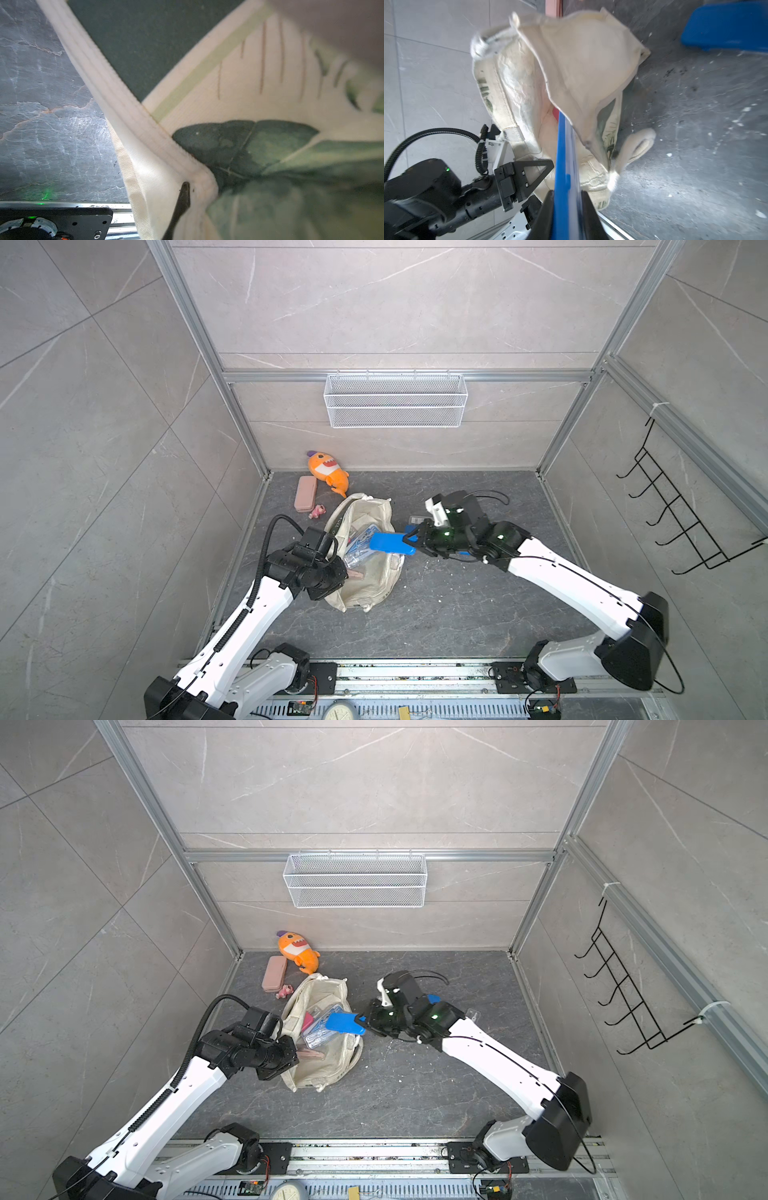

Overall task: Take out the compass set from the canvas bag
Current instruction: Pick up the compass set from the canvas bag, then place the compass set at the center of the board.

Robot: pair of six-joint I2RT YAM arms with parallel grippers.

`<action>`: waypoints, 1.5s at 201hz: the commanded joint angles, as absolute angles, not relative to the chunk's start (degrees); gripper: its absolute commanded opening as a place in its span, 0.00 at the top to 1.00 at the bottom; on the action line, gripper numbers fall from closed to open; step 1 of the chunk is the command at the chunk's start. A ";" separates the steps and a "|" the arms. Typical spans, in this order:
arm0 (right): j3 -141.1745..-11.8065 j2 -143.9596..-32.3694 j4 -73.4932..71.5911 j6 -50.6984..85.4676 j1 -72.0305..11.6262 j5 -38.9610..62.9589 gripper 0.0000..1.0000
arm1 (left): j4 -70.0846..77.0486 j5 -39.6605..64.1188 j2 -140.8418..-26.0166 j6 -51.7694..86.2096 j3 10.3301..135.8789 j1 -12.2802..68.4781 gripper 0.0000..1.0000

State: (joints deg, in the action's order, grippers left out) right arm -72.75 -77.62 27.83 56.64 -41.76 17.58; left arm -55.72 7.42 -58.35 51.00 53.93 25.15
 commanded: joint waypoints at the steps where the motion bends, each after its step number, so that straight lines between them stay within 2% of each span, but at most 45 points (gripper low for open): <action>1: -70.65 -72.66 34.95 52.67 -38.08 18.71 0.96 | -55.55 6.52 -58.43 50.88 56.16 25.48 1.00; 58: -64.43 -64.12 44.01 44.80 -22.99 23.88 0.97 | -55.76 7.36 -59.76 50.32 57.43 25.49 1.00; 103: -55.01 -63.60 42.83 39.27 -11.79 32.20 0.97 | -56.16 7.13 -59.39 50.38 57.22 25.44 1.00; 137: -47.05 -67.05 34.51 39.94 -11.24 36.64 0.97 | -56.21 7.36 -59.57 50.50 57.24 25.49 1.00; 213: -34.75 -73.29 7.17 54.02 -11.29 32.53 0.95 | -57.07 8.15 -59.21 50.39 57.70 25.44 1.00; 253: -35.39 -81.70 -2.66 57.90 -12.01 31.58 0.93 | -58.27 8.35 -59.17 49.98 59.40 25.44 1.00; 301: -41.79 -91.58 -4.23 58.49 -17.02 30.62 0.94 | -58.86 8.44 -58.54 50.03 59.81 25.48 1.00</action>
